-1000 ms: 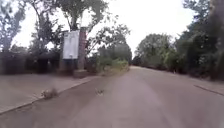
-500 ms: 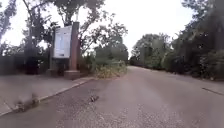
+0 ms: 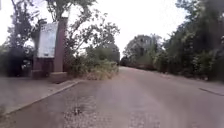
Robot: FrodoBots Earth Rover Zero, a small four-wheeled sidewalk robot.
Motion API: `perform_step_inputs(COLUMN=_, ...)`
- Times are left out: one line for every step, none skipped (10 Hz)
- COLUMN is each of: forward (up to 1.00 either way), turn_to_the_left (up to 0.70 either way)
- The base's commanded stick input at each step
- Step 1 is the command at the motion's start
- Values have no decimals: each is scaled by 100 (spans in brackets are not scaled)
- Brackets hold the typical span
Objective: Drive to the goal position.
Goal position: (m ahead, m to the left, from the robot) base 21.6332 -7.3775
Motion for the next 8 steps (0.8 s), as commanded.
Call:
perform_step_inputs(forward=100, turn_to_the_left=0)
perform_step_inputs(forward=100, turn_to_the_left=0)
perform_step_inputs(forward=100, turn_to_the_left=0)
perform_step_inputs(forward=100, turn_to_the_left=0)
perform_step_inputs(forward=100, turn_to_the_left=-2)
perform_step_inputs(forward=100, turn_to_the_left=-14)
perform_step_inputs(forward=100, turn_to_the_left=-33)
perform_step_inputs(forward=100, turn_to_the_left=-40)
